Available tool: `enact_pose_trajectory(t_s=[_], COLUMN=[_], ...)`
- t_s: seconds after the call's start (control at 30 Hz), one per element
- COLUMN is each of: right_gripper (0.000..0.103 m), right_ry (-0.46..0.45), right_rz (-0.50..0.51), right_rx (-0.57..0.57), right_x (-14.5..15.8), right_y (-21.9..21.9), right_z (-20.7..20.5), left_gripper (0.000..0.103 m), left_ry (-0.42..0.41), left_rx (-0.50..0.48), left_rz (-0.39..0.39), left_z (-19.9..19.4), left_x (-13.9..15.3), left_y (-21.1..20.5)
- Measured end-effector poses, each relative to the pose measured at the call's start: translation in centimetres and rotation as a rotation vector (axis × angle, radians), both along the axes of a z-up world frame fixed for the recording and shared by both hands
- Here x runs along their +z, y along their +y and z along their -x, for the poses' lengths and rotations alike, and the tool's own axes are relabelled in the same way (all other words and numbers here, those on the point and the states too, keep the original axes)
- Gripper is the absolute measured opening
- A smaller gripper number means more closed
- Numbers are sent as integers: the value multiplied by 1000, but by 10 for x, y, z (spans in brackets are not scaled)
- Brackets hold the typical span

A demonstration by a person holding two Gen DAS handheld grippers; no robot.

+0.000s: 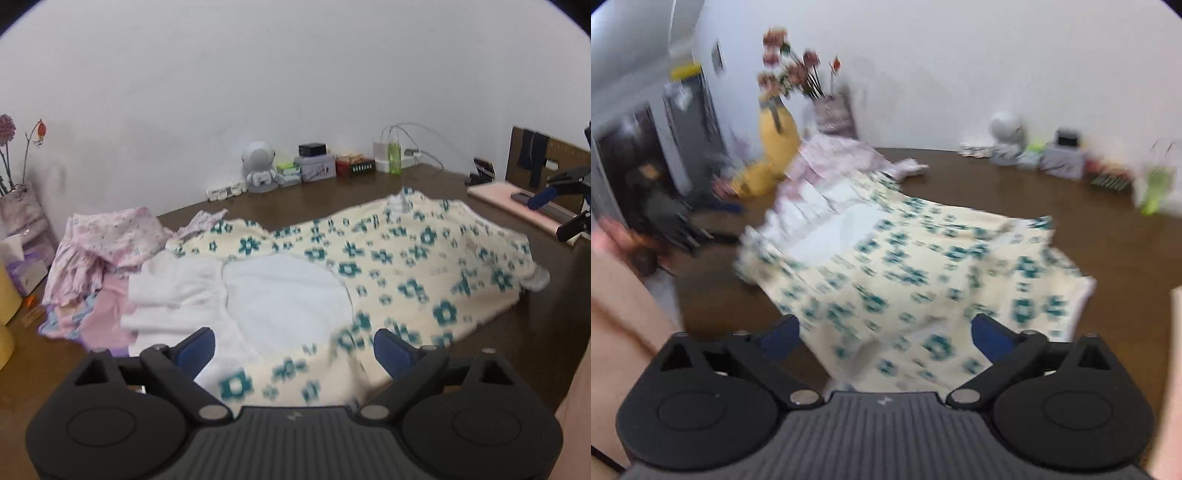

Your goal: Fold clothes

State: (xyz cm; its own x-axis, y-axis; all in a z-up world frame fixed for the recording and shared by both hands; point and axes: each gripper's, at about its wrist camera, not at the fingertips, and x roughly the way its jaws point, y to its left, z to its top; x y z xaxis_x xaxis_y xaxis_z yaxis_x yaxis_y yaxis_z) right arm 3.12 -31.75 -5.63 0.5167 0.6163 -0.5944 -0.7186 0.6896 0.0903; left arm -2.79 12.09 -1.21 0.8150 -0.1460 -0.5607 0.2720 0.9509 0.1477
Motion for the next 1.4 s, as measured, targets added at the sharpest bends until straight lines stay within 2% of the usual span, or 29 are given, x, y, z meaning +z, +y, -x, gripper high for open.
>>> enact_pose_trajectory(t_s=[0.17, 0.3, 0.43, 0.6, 0.7, 0.77, 0.83, 0.9, 0.97, 1.03, 1.07, 1.13, 1.2, 1.23, 1.27, 1.33, 1.4], right_gripper=[98, 83, 81, 79, 77, 75, 71, 68, 58, 38, 35, 32, 25, 19, 18, 9, 4], right_ry=[-48, -42, -70, -87, -87, -87, -83, -83, -90, -88, -88, -90, -87, -90, -93, -105, -115], right_rz=[240, 318, 423, 482, 507, 529, 540, 550, 564, 569, 571, 569, 554, 547, 540, 537, 536], right_rx=[34, 68, 97, 141, 170, 186, 197, 197, 195, 195, 192, 180, 168, 159, 150, 134, 120], right_x=[-22, -31, -39, -39, -41, -43, -44, -43, -43, -43, -43, -44, -45, -45, -46, -46, -46], right_y=[13, 17, 26, 33, 38, 42, 45, 47, 50, 52, 53, 53, 52, 51, 51, 50, 50], right_z=[25, 32, 32, 26, 23, 20, 16, 12, 10, 8, 7, 6, 7, 8, 10, 13, 16], left_gripper=[92, 89, 82, 78, 75, 70, 69, 63, 48, 35, 33, 33, 24, 12, 5, 5, 3], left_ry=[42, 49, 78, 113, 141, 155, 160, 164, 171, 178, 182, 190, 182, 177, 172, 155, 138], left_rx=[-13, -35, -85, -147, -158, -165, -164, -160, -157, -157, -162, -145, -116, -100, -86, -76, -67], left_rz=[-79, -150, -222, -281, -333, -340, -365, -390, -409, -421, -420, -377, -355, -345, -337, -336, -336], left_z=[17, 19, 12, 6, 0, -4, -8, -11, -14, -15, -15, -15, -14, -13, -13, -12, -10], left_x=[-18, -28, -35, -38, -42, -41, -40, -39, -40, -40, -40, -39, -39, -39, -38, -36, -34], left_y=[-8, -12, -22, -32, -36, -36, -38, -40, -41, -43, -44, -41, -37, -36, -34, -35, -37])
